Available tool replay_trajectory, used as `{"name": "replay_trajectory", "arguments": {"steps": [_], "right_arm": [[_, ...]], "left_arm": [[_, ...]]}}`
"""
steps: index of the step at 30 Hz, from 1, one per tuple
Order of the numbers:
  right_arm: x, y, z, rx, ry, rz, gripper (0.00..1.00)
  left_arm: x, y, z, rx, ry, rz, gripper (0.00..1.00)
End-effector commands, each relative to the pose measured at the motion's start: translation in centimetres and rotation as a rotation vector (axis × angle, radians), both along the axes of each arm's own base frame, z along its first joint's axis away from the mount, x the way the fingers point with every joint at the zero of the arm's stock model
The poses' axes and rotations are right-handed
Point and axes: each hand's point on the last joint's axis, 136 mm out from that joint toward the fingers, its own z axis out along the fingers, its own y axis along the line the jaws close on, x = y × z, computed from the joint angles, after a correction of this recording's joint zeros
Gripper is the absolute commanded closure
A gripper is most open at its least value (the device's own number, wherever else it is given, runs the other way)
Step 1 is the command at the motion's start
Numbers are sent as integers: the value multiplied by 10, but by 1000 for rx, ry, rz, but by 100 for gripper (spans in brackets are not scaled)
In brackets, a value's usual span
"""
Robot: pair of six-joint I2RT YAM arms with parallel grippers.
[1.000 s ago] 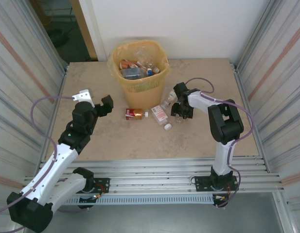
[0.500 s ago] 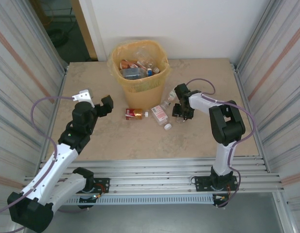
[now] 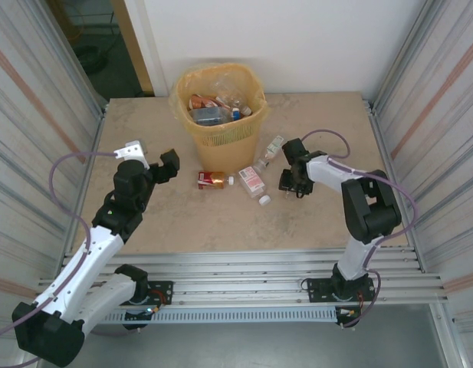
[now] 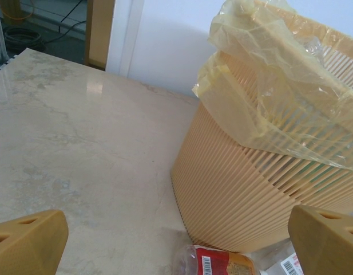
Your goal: Put the plastic bottles in the bin
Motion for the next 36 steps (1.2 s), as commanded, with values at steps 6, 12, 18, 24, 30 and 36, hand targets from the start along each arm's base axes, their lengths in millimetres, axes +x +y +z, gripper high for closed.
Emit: {"name": "replay_trajectory", "arguments": {"steps": [6,12,18,24,30,36], "right_arm": [[3,-5,62,24,-230,-19,63],[-4,-2,108,42,-382,18,63],[-15,5,153,63,-531,72,62],[-29,26,194,115,-669,176,61],[-44,57,228,130,-778,316,63],[-56,85,252,169,-851,430,63]], "left_arm": [[4,-6,6,-32,-21,-32,1],[7,-14,10,-50,-27,-66,1],[9,-25,15,-65,-29,-119,1],[10,-38,21,-99,-35,-186,1],[10,-61,31,-149,-47,-308,1],[9,-95,39,-175,-34,-494,1]]}}
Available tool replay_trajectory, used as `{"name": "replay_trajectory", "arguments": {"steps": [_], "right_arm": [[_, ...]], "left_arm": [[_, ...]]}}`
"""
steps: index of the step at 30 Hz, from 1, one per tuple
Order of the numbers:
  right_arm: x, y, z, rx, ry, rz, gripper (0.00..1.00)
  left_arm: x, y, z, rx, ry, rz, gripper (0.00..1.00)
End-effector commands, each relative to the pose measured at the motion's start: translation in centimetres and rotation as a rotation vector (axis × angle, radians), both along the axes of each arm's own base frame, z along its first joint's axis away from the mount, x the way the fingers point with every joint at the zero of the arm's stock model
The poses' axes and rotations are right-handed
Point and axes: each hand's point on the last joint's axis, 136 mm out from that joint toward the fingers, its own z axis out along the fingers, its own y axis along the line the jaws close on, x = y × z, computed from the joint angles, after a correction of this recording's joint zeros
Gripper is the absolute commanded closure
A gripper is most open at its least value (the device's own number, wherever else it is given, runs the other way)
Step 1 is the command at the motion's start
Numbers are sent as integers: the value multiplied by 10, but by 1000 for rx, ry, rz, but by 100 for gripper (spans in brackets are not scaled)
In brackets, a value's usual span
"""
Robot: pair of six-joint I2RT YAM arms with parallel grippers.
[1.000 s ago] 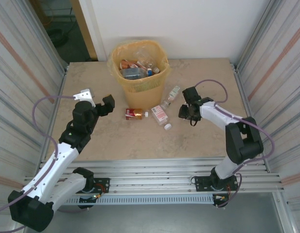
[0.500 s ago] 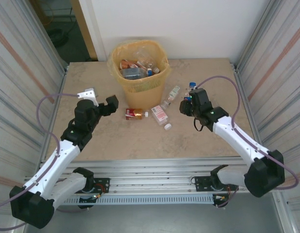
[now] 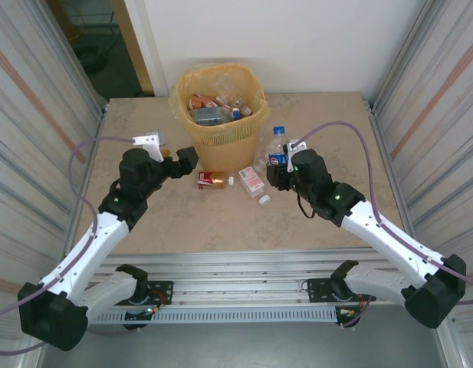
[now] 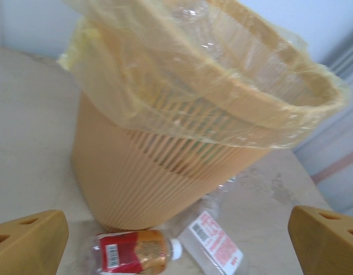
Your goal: Put the plastic bottles in the bin
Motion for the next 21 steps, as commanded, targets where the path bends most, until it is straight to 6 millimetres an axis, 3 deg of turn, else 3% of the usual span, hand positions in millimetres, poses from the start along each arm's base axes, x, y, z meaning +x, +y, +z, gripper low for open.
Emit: {"name": "replay_trajectory", "arguments": {"steps": [1,9,21], "right_arm": [[-2,11,40,20,-124,56,63],[-15,40,52,14,-173,173,63],[-21,57,52,-13,-180,228,63]], "left_arm": [[-4,-26,30,-62,-58,-154,1],[-19,-84,51,-42,-115,-394,1],[-40,-154,79,-124,-163,-641,2]]}}
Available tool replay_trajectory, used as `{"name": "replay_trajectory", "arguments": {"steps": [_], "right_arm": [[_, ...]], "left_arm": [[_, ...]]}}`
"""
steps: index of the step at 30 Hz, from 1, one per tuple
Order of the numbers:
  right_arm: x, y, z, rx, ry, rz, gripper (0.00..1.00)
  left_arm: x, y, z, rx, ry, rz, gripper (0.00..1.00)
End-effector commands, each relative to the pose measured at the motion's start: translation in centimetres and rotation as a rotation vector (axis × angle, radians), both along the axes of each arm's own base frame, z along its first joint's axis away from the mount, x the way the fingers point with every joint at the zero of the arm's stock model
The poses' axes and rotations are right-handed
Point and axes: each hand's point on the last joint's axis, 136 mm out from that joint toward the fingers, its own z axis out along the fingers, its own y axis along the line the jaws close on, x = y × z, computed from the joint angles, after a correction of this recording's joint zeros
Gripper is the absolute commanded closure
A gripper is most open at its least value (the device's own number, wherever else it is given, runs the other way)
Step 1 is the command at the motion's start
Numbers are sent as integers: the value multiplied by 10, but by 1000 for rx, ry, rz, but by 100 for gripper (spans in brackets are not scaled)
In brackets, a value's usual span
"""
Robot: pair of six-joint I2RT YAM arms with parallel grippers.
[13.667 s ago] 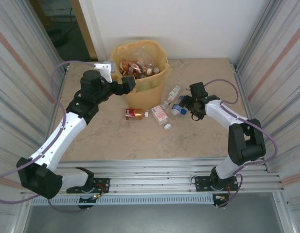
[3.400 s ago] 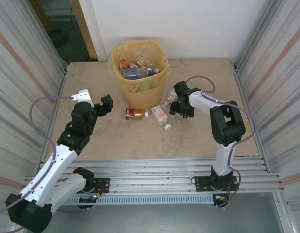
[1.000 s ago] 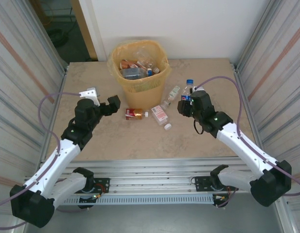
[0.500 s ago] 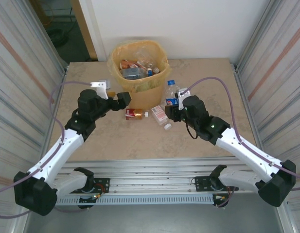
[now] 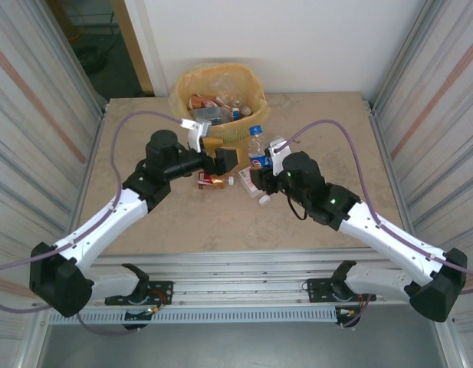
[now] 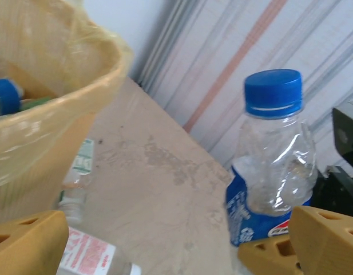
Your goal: Put the plastic bottles in the bin
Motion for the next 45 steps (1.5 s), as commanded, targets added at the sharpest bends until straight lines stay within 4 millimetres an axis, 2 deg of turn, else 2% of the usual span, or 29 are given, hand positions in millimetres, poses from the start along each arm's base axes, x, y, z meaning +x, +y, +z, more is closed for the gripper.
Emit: {"name": "replay_trajectory", "arguments": {"steps": [1,8,13,18,21,25,31,37,40,45], "right_arm": [[0,8,20,11,-53,29,63],[1,13,16,-15,-55,31,63],[1,14,19,-23,-68,27,63],[1,13,21,-24,-75,26,63],[2,12,19,-32,-77,18,62],[4,10,19,-34,-82,2,58],[6,9,20,-38,-89,-13,42],[7,-2,22,-49,-107,-55,19],[5,-9,26,-44,-122,-70,2],[0,-23,35,-18,-146,-106,2]], "left_arm": [[-10,-19,31,-57,-67,-90,3],[-16,-52,37,-79,-50,-197,6],[-13,-64,33,-93,-13,-228,17],[-10,-69,28,-99,13,-239,37],[-10,-70,27,-102,20,-244,53],[-9,-71,27,-102,22,-245,70],[-7,-71,27,-92,22,-239,88],[0,-62,40,-95,-13,-209,93],[8,-53,48,-82,-39,-176,93],[30,-31,68,-71,-92,-86,95]]}}
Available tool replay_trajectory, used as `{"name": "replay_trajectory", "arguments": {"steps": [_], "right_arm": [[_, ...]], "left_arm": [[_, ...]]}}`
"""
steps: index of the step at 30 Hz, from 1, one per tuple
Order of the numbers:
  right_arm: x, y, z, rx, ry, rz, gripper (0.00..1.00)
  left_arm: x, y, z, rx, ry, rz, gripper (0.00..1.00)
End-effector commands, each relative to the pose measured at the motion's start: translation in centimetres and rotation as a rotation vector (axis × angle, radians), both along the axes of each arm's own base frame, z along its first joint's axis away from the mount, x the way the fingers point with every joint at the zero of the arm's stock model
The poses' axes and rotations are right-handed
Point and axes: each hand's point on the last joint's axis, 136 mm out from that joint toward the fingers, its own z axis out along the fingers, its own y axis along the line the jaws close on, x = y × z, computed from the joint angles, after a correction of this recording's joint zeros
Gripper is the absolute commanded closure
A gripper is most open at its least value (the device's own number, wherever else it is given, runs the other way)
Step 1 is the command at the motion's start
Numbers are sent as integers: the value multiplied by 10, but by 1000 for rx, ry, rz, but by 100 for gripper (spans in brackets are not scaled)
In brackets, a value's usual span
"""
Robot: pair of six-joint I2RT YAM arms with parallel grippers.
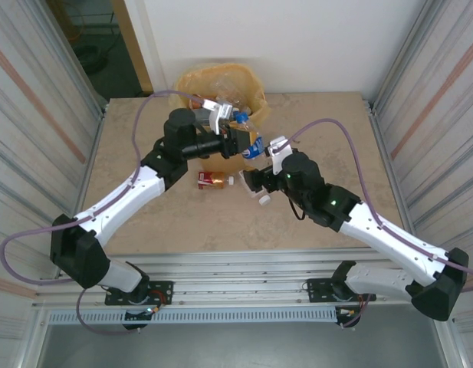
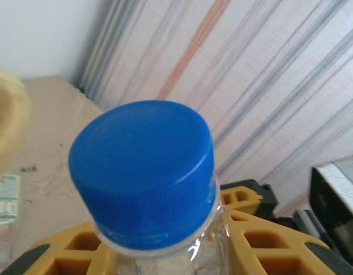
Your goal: Put the plastic bottles in the bin
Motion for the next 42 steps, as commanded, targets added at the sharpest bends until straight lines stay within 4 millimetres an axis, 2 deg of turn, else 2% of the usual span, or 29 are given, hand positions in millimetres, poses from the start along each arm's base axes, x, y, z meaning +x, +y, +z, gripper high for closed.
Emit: {"name": "replay_trajectory", "arguments": {"steps": [1,9,14,20,25,30,37,40,42], "right_arm": [[-5,-14,16,43,-48,-42,2],[-12,-29,22,79,-60,-76,2],[-10,-31,17,86,-52,-96,2],[-9,-30,13,74,-40,-102,2],[-8,-28,11,74,-33,-100,2],[-8,-27,9,71,-27,-98,2],[-7,-26,8,68,-24,-98,2],[-6,-25,7,68,-22,-98,2],[-6,-25,7,66,-22,-98,2]], "left_arm": [[12,19,35,-17,-98,63,95],[59,60,72,-25,-149,207,94],[98,94,79,-11,-123,326,94],[134,120,65,11,-44,386,91],[154,125,45,22,31,365,89],[162,120,24,52,85,338,86],[168,123,5,117,120,364,81],[169,125,-1,147,124,368,74],[168,126,-5,166,132,370,63]]}}
